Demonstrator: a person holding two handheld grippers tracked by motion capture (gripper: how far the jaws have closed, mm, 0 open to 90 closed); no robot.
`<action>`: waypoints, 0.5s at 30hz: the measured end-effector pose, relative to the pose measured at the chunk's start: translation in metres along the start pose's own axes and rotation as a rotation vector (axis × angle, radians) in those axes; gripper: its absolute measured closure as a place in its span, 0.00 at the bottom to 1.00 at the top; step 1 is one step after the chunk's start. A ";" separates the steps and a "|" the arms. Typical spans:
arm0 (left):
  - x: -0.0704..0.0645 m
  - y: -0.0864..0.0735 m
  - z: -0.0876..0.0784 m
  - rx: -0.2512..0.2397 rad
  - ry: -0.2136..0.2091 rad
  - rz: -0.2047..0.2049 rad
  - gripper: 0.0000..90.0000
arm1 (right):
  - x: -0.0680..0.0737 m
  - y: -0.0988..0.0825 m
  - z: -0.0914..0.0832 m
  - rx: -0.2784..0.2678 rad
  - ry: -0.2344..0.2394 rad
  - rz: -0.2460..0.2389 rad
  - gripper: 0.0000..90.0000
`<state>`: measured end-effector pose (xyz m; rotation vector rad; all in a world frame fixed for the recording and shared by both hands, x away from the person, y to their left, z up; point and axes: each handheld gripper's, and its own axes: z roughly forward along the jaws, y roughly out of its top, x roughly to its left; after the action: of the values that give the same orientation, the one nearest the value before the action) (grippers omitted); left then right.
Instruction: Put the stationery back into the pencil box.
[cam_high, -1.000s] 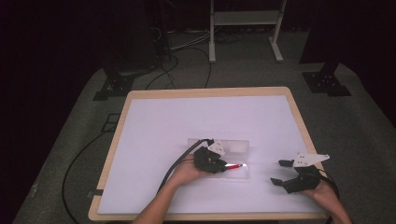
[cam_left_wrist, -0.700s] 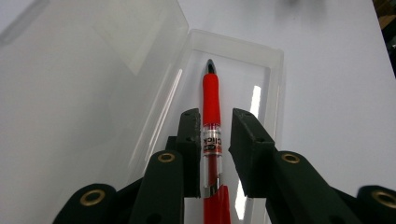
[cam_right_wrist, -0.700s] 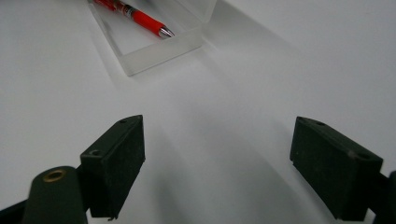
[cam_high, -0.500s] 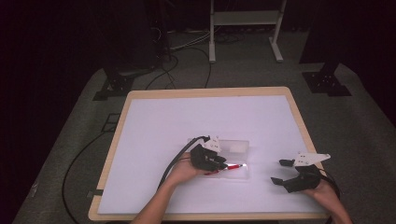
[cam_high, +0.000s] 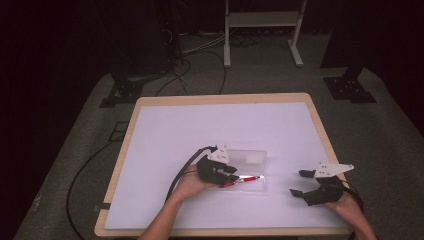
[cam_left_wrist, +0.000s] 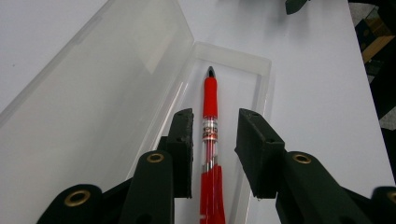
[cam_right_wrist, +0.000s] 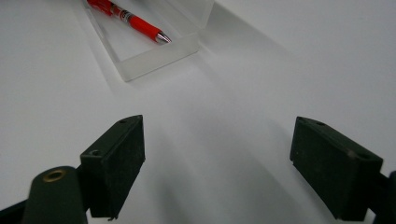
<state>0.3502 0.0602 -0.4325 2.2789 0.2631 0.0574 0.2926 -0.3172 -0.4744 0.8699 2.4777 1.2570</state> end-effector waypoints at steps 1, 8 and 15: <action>0.000 -0.001 -0.001 -0.004 0.006 -0.003 0.73 | 0.000 0.000 0.000 0.000 0.000 0.001 0.19; 0.001 -0.005 -0.012 -0.021 0.011 -0.022 0.72 | 0.000 0.001 0.001 -0.002 -0.002 0.005 0.19; 0.000 -0.007 -0.020 -0.020 0.019 -0.022 0.67 | 0.000 0.001 0.000 -0.005 -0.005 0.008 0.19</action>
<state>0.3461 0.0793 -0.4250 2.2559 0.2960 0.0701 0.2930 -0.3173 -0.4738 0.8821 2.4683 1.2615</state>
